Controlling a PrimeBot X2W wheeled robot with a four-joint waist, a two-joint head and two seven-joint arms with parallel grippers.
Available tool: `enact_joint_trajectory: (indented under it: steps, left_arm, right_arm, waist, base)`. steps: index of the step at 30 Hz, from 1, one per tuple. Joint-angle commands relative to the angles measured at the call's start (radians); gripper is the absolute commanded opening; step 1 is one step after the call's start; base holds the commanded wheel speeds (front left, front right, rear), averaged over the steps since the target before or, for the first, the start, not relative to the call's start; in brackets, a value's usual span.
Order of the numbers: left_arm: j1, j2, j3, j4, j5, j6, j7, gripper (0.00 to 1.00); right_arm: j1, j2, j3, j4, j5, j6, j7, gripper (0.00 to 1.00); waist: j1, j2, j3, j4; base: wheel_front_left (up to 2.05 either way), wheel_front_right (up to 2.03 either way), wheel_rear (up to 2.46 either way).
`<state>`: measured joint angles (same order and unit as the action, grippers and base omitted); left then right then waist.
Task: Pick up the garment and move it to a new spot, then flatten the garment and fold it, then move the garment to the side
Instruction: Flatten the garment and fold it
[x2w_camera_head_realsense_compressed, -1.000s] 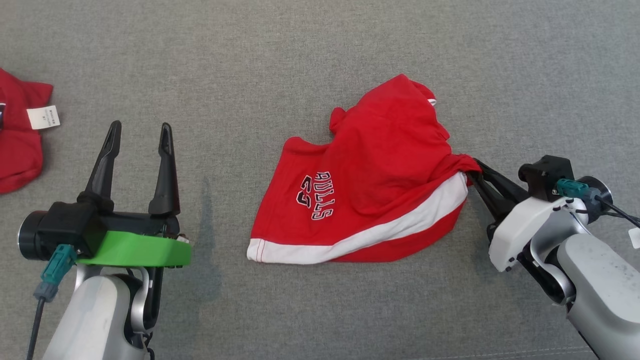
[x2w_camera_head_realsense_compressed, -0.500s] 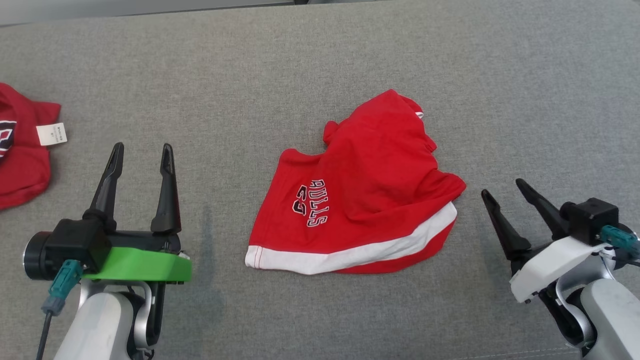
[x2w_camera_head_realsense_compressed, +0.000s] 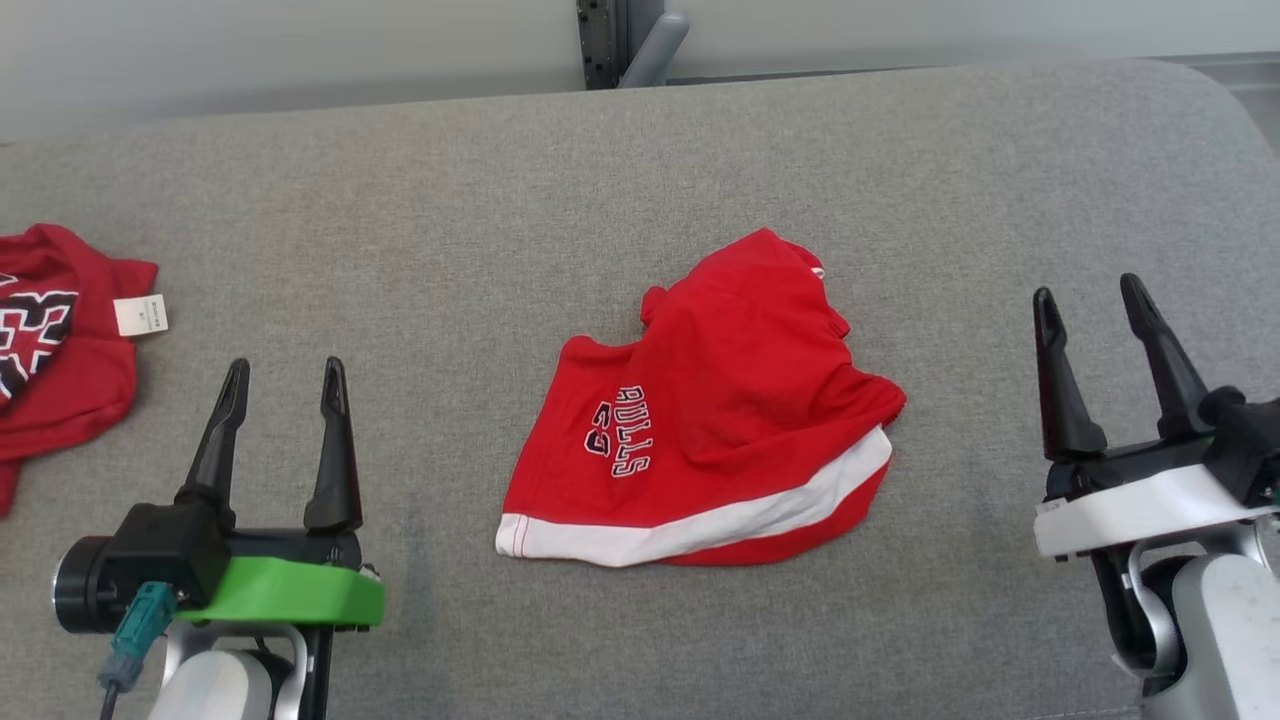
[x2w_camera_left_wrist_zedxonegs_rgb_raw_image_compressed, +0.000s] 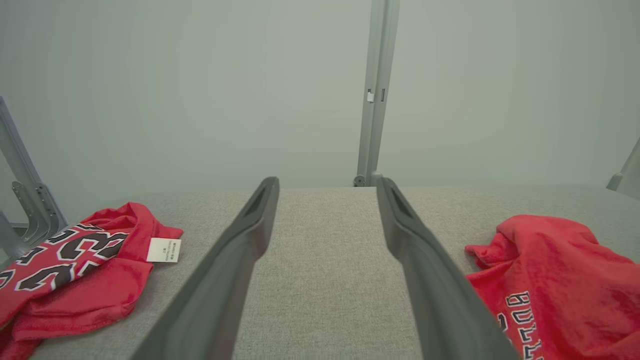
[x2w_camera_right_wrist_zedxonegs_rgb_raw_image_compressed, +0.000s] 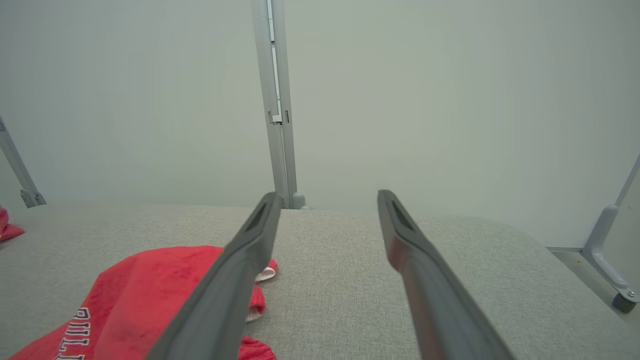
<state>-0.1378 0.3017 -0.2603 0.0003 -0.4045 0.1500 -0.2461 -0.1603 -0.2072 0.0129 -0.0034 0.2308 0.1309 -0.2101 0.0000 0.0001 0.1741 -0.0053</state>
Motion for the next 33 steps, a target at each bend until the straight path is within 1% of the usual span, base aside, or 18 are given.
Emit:
enact_joint_trajectory:
  steps: [1,6,9,22,26,29,33]
  left_arm:
    - [0.017,0.009,0.0,-0.006,-0.005,0.005,0.004,1.0]
    - [0.052,0.013,-0.002,-0.019,-0.012,0.016,0.008,1.0]
    - [0.06,0.015,-0.006,-0.026,-0.013,0.018,0.015,1.0]
    - [0.046,0.021,-0.016,-0.034,-0.006,0.023,0.02,1.0]
    - [0.037,0.015,-0.017,-0.033,-0.012,0.021,0.016,1.0]
    - [0.021,0.006,-0.043,-0.015,-0.014,-0.004,0.024,1.0]
    - [-0.002,-0.016,-0.102,0.052,-0.043,-0.06,0.069,1.0]
  right_arm:
    - [0.026,0.01,-0.001,-0.008,-0.013,0.0,0.001,1.0]
    - [0.065,0.049,0.012,-0.021,-0.017,0.0,0.002,1.0]
    - [0.078,0.061,0.019,-0.022,-0.019,0.0,0.002,1.0]
    - [0.072,0.056,0.015,-0.015,-0.009,0.0,0.008,1.0]
    - [0.066,0.054,0.017,-0.016,-0.007,0.0,0.014,1.0]
    - [0.059,0.055,0.021,-0.017,-0.005,0.0,0.018,1.0]
    - [0.061,0.056,0.027,-0.01,-0.006,0.0,0.025,1.0]
  waist:
    - [0.0,-0.0001,-0.027,0.0]
    - [0.0,-0.0001,-0.044,-0.005]
    - [0.0,-0.0001,-0.045,-0.006]
    - [0.0,-0.0001,-0.042,0.002]
    - [0.0,-0.0001,-0.038,0.004]
    - [0.0,-0.0001,-0.025,0.002]
    - [0.0,-0.0001,-0.002,-0.002]
  base:
    - [0.0,0.0,0.0]
    - [0.0,0.0,0.0]
    - [0.0,0.0,0.0]
    - [0.0,0.0,0.0]
    - [0.0,0.0,0.0]
    - [0.0,0.0,0.0]
    - [0.0,0.0,0.0]
